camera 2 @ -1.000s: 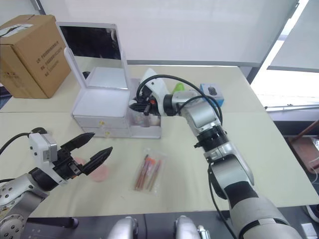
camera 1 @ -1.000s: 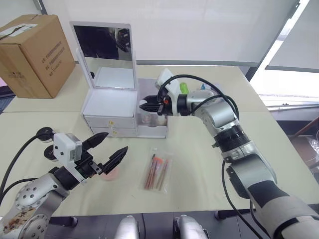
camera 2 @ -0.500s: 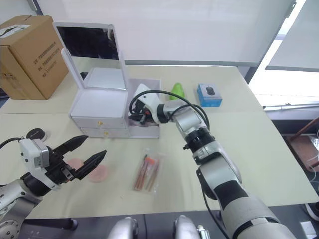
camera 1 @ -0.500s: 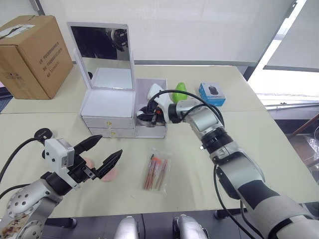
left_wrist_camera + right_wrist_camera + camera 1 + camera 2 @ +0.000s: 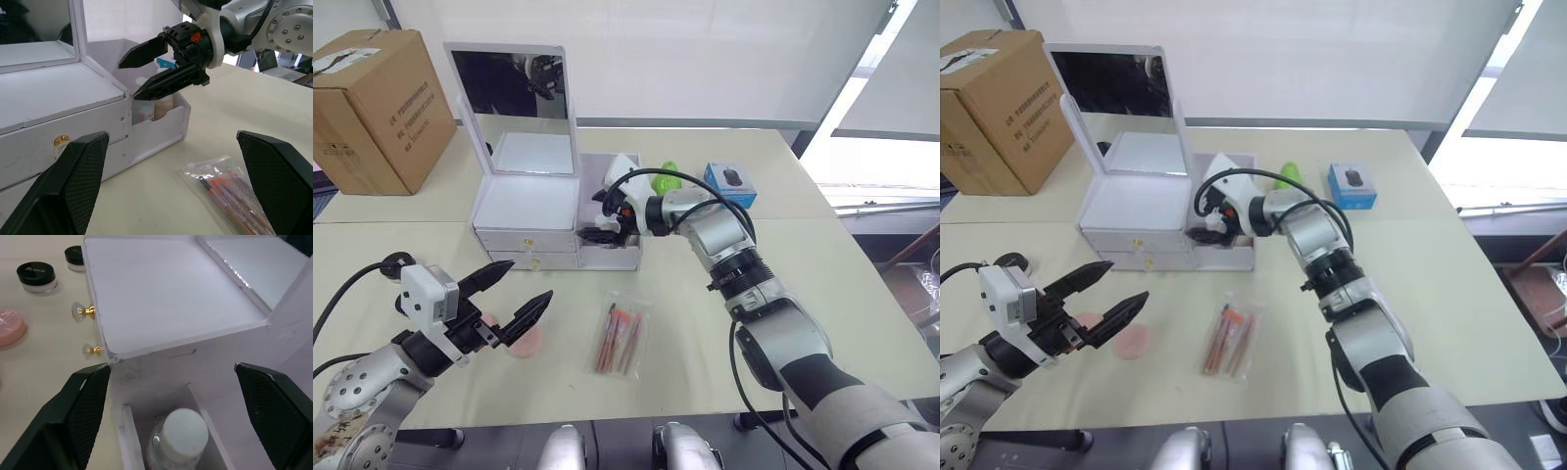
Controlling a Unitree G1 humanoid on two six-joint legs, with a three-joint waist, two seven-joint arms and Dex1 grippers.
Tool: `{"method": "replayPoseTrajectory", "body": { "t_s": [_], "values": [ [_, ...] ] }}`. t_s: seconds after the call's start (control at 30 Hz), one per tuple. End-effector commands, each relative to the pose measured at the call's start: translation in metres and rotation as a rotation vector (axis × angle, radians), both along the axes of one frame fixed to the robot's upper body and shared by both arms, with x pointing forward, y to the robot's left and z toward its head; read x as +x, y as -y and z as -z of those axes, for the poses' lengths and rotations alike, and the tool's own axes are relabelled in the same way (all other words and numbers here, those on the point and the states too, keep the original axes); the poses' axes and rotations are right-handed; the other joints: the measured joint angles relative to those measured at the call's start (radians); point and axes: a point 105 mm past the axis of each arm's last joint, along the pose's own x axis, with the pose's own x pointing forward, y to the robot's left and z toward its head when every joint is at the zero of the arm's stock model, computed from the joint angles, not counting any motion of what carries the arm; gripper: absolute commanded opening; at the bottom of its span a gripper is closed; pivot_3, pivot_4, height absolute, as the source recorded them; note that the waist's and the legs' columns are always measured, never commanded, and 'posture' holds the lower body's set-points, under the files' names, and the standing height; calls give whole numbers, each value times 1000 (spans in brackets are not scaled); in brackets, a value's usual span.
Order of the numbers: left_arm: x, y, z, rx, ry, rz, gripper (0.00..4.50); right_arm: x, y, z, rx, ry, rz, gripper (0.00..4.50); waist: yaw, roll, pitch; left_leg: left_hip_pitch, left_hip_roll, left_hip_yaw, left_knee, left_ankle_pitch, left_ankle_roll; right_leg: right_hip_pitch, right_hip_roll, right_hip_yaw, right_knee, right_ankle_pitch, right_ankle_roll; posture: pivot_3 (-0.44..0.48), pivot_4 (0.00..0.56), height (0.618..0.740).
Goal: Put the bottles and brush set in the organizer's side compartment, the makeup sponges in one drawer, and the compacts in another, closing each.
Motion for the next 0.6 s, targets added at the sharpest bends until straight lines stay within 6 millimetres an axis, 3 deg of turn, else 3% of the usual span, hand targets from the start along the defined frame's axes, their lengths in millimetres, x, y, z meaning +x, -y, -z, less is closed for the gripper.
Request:
{"method": "replayPoseTrajectory", "body": {
  "t_s": [0.03, 0.17, 0.23, 0.33, 0.4, 0.43, 0.5, 0.6],
  "values": [
    [0, 2, -8, 4, 25, 16, 4500, -7, 2, -42, 77, 88, -25, 4464, 0, 0, 0, 0, 0, 0, 0, 0, 0, 0, 0, 0, 0, 0, 0, 0, 150, 729],
    [3, -7, -12, -7, 11, 13, 4500, -20, 12, -67, 133, 115, -53, 4464, 2, 0, 0, 0, 0, 0, 0, 0, 0, 0, 0, 0, 0, 0, 0, 0, 150, 729],
    [4, -21, -12, -9, -14, -4, 4500, -29, 23, -78, 171, 117, -60, 4464, 1, 0, 0, -1, 0, 0, 0, 0, 0, -1, 0, 0, 0, 0, 0, 0, 150, 729],
    [3, -72, -5, 88, -91, -116, 4500, -50, 62, -85, 224, 95, -71, 4464, 6, 0, 0, 0, 0, 0, 0, 0, 0, 0, 0, -1, -1, -3, -2, 0, 150, 729],
    [0, -128, -11, 138, -126, -284, 4500, -67, 109, -73, 262, 28, -32, 4464, 10, -1, 0, 0, 0, 0, -1, 0, 0, 0, -1, -1, -1, -5, 0, 0, 150, 729],
    [-4, -147, -14, 158, -136, -337, 4500, -74, 126, -67, 263, 5, -9, 4464, 19, -3, 0, -1, 0, 0, -1, 0, 0, 0, -1, -2, -1, -6, 1, 0, 150, 729],
    [-16, -191, -20, 189, -167, -451, 4500, -89, 175, -34, 190, -45, 105, 4464, 25, -3, 0, 0, 1, 1, -1, 0, 0, -2, -2, -3, -3, -8, 0, 0, 150, 729],
    [-34, -249, -28, 201, -185, -624, 4500, -106, 240, -2, 164, -90, 311, 4464, 26, -3, -1, 0, 0, 7, -3, -1, -1, -6, -7, -4, -3, -9, 1, 0, 150, 729]
  ]
}}
